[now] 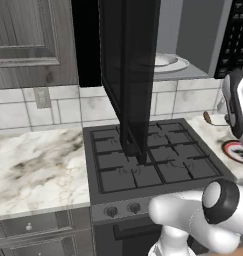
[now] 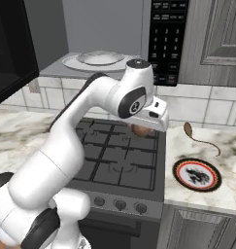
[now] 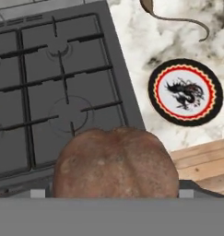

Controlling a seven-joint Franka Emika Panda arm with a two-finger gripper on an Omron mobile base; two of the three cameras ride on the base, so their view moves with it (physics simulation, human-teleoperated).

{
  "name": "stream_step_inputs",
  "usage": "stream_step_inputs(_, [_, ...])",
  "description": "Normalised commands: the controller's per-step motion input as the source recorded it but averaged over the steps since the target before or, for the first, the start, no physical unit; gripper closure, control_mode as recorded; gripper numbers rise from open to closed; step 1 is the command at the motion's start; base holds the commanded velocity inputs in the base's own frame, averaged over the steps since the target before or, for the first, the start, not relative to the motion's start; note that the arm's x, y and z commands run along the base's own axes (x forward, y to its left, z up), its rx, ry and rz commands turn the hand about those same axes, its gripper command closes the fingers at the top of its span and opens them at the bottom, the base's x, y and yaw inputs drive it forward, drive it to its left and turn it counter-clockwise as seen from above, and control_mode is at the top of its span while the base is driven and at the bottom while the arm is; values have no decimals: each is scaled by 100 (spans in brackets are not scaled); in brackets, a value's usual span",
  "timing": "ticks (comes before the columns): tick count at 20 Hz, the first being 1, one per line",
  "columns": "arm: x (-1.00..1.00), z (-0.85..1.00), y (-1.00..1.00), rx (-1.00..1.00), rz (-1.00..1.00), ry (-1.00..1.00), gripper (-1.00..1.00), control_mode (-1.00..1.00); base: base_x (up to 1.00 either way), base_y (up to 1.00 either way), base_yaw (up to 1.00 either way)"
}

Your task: Pick the potato from the microwave and place it on plate located on the counter.

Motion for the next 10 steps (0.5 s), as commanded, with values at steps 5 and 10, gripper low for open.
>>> stream_step_inputs(5, [24,-81,-100,0,-25,9,100,-100,0,0,0])
stream_step_inputs(10, [49,-56,-89,1,-11,4,100,-100,0,0,0])
